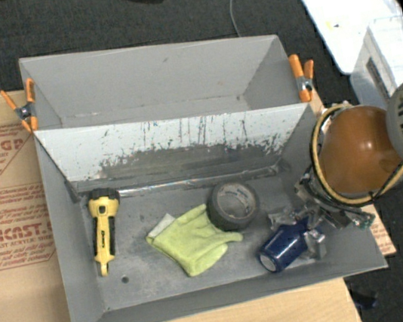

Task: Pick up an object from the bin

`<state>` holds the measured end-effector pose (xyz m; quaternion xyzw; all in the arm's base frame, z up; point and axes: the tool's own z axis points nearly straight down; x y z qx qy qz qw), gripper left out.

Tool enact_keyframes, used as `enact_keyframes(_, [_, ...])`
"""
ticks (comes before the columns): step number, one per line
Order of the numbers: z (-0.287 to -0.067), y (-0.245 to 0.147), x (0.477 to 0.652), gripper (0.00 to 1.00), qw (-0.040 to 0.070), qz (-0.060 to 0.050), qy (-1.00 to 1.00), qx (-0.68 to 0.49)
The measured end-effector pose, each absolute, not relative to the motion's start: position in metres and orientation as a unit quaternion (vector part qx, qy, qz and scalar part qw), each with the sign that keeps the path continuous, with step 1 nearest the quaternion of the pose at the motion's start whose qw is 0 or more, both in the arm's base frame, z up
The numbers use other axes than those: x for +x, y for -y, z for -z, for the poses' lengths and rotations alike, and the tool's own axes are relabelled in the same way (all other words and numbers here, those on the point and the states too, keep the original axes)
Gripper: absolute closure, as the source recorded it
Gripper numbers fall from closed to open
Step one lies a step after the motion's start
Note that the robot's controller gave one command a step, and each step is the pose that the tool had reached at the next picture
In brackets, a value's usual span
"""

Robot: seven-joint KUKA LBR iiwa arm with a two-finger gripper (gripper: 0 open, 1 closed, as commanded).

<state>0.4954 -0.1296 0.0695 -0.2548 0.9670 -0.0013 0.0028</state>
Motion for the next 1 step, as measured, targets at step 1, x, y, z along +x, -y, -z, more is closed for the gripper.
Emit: enact_keyframes(1, [-0.1618, 0.0762, 0.5124, 1.00, 0.004, 0.001, -0.948, -0.319])
